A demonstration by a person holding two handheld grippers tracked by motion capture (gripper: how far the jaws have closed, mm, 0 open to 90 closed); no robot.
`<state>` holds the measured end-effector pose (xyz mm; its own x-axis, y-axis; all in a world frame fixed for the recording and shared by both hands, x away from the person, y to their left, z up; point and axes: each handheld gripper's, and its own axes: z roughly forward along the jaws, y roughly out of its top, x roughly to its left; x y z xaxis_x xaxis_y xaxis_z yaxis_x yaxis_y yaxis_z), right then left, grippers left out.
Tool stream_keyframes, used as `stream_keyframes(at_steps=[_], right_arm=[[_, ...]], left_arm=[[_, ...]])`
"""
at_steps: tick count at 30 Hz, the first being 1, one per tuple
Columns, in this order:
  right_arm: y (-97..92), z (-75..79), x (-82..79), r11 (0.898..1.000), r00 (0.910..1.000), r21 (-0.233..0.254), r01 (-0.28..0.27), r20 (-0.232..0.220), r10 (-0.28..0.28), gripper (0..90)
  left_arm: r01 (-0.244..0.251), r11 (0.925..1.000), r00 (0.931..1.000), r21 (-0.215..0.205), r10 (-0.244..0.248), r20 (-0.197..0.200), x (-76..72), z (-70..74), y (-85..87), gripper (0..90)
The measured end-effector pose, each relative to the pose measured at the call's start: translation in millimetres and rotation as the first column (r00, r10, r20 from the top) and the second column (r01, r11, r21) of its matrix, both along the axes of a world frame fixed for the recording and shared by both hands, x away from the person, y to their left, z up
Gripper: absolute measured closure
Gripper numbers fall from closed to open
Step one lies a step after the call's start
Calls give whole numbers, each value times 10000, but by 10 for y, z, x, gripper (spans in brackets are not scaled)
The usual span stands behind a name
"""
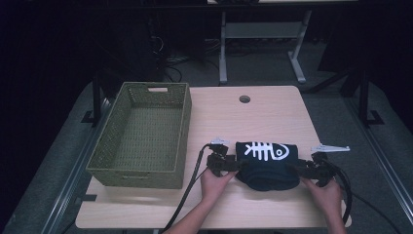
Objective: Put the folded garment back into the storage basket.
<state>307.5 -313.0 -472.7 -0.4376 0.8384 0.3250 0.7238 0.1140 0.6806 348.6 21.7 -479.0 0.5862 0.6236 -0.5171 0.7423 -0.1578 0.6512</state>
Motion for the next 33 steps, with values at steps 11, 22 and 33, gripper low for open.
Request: stream_keyframes(at_steps=[11, 22, 33], right_arm=[[27, -30, -28, 9994, 9998, 337, -45, -196, 51, 699], [30, 73, -83, 9957, 9998, 922, -85, -197, 103, 743], [116, 399, -114, 9922, 9989, 1232, -173, 461, 117, 742]], left_arm=[[18, 9979, 9991, -641, -46, -427, 30, -65, -21, 625], [239, 9977, 9997, -636, -243, -49, -7, 70, -5, 711], [253, 9951, 9979, -956, -195, 620, -32, 433, 131, 713]])
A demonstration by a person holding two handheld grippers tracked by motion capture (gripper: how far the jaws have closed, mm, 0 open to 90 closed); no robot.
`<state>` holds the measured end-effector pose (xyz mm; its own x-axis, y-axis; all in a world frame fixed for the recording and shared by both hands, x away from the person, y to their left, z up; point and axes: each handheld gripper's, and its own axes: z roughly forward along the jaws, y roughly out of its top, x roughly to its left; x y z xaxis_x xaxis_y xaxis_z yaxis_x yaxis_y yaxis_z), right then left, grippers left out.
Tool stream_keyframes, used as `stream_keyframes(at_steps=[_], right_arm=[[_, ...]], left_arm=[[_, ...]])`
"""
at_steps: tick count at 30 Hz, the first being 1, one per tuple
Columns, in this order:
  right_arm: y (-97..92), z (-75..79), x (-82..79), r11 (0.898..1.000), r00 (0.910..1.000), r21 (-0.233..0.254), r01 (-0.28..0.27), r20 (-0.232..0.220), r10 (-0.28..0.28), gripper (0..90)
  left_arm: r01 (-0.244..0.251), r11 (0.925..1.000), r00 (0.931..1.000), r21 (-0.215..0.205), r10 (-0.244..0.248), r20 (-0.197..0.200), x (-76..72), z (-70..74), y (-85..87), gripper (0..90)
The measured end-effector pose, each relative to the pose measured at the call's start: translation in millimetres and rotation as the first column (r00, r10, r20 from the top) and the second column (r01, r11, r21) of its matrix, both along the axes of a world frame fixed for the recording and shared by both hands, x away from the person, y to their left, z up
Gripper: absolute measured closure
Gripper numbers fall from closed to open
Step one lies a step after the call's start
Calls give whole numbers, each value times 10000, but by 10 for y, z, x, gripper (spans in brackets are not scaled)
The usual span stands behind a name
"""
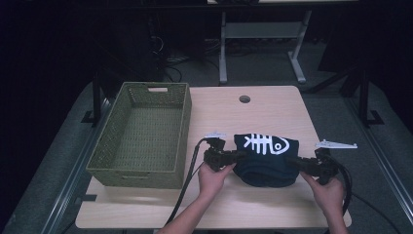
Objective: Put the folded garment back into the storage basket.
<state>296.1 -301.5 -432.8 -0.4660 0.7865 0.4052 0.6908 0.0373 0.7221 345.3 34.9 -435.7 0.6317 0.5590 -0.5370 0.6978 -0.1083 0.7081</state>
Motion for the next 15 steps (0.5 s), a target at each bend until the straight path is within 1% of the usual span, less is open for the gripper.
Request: stream_keyframes(at_steps=[1, 3, 5, 7, 8, 9, 10, 11, 15], right_arm=[[14, 33, 1, 10000, 10000, -30, -18, 50, 18, 742], [41, 103, 2, 10000, 10000, -60, -31, 92, 32, 742], [64, 168, 4, 10000, 9998, -48, -34, 189, 35, 743], [89, 234, 5, 10000, 9997, -41, -37, 242, 38, 742], [120, 292, 9, 10000, 9995, -67, -50, 319, 52, 743], [120, 292, 9, 10000, 9995, -67, -50, 319, 52, 743], [146, 341, 15, 10000, 9993, -65, -40, 371, 42, 743], [146, 341, 15, 10000, 9993, -65, -40, 371, 42, 743], [215, 452, 31, 10000, 9986, -49, -87, 522, 89, 743]], left_arm=[[11, 10000, 10000, 24, -11, 76, -2, 34, 12, 713], [10, 9999, 10000, -128, -9, 91, -6, 93, 41, 713], [23, 9998, 9998, -176, -19, 221, -9, 159, 70, 713], [19, 9997, 9997, -248, -12, 262, -6, 221, 100, 713], [1, 9996, 9995, -273, 7, 300, -4, 252, 118, 713], [-1, 9995, 9994, -320, 12, 360, -2, 281, 135, 713], [-17, 9994, 9990, -333, 32, 439, 2, 340, 170, 713], [-17, 9994, 9990, -333, 32, 439, 2, 340, 170, 713], [-40, 9989, 9985, -456, 64, 535, 11, 441, 239, 713]])
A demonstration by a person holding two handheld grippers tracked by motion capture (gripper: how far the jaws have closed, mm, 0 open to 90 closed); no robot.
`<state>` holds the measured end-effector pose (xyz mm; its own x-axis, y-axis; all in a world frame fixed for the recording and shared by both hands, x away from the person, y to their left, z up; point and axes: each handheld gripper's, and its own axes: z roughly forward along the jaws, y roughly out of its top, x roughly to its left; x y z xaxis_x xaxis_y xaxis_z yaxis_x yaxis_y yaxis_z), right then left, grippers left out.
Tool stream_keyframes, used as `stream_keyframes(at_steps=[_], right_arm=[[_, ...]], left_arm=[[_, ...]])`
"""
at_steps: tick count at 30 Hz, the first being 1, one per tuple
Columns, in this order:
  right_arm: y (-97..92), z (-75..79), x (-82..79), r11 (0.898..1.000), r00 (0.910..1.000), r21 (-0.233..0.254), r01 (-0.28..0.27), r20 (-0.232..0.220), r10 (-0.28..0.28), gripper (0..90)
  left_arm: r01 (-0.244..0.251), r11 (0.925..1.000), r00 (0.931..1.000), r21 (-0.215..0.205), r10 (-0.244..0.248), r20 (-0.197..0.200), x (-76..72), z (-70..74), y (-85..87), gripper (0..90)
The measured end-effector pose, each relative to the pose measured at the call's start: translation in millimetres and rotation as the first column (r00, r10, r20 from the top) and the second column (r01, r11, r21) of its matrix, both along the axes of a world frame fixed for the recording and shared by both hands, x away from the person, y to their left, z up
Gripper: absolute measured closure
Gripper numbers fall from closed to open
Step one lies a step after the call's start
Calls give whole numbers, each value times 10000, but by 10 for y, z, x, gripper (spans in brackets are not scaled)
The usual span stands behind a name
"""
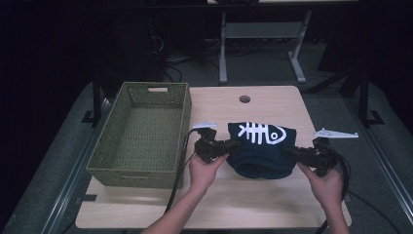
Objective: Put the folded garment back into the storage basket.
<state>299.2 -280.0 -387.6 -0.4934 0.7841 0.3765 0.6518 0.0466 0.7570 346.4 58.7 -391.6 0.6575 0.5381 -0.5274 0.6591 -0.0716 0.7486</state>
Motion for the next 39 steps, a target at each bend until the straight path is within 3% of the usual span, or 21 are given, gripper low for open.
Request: stream_keyframes(at_steps=[9, 13, 23, 39], right_arm=[[182, 208, 43, 9994, 9991, -217, -265, 330, 272, 743], [240, 269, 59, 9991, 9988, -275, -322, 372, 332, 743], [494, 505, 152, 9964, 9962, -562, -639, 551, 670, 742], [929, 677, 320, 9915, 9910, -749, -1068, 727, 1122, 742]], left_arm=[[-62, 9999, 9997, -116, 64, 218, -1, 226, 197, 713], [-67, 10000, 9995, -59, 68, 304, 5, 274, 252, 713], [-317, 9988, 9989, -378, 330, 340, 32, 416, 502, 713], [-742, 9962, 9961, -466, 763, 434, 72, 593, 958, 713]])
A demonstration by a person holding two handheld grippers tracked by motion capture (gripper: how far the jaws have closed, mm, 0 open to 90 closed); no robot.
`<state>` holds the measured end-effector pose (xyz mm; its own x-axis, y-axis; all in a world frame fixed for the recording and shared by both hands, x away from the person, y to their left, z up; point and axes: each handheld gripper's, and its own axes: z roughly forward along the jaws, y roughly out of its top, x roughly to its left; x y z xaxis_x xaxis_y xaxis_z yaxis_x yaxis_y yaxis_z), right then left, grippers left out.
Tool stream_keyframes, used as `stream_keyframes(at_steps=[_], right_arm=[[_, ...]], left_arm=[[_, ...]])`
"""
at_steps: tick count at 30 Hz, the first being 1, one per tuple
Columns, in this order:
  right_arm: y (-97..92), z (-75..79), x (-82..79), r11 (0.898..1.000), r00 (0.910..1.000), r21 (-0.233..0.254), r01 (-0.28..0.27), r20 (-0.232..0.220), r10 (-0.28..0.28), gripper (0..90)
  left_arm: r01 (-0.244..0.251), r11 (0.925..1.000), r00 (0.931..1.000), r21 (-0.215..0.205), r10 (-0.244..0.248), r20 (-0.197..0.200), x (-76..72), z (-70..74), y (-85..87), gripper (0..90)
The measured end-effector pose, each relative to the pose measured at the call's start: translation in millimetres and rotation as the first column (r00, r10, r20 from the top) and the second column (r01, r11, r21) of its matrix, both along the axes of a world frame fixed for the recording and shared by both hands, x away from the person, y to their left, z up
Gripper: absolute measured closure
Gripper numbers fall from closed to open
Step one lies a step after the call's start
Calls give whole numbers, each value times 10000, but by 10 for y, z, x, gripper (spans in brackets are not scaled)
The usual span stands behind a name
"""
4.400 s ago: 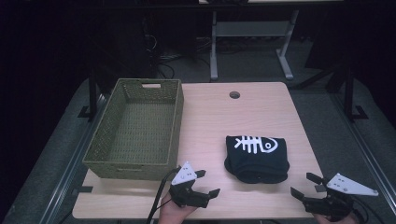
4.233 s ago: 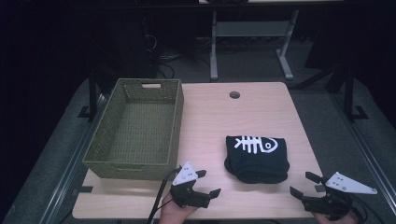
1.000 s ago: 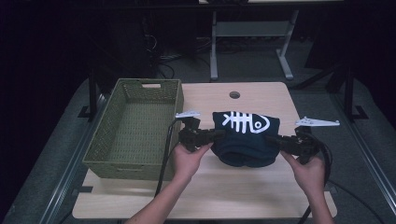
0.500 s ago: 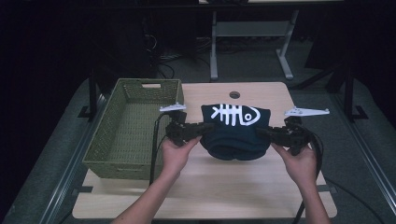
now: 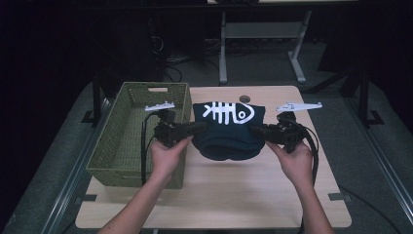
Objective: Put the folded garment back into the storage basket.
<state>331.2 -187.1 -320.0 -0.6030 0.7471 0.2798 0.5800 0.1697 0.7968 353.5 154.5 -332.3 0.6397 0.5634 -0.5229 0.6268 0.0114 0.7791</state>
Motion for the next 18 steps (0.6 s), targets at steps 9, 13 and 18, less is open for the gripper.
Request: stream_keyframes(at_steps=[9, 13, 18], right_arm=[[170, 59, 76, 9997, 9998, -82, -218, 46, 218, 741], [255, 84, 111, 9995, 9995, -57, -309, 31, 309, 741], [363, 116, 151, 9990, 9990, -86, -433, 143, 434, 741]], left_arm=[[-190, 9998, 9998, -24, 190, 12, 14, 40, 164, 713], [-302, 9995, 9995, -61, 302, 0, 15, 75, 251, 713], [-430, 9990, 9991, -114, 430, -29, 19, 104, 372, 713]])
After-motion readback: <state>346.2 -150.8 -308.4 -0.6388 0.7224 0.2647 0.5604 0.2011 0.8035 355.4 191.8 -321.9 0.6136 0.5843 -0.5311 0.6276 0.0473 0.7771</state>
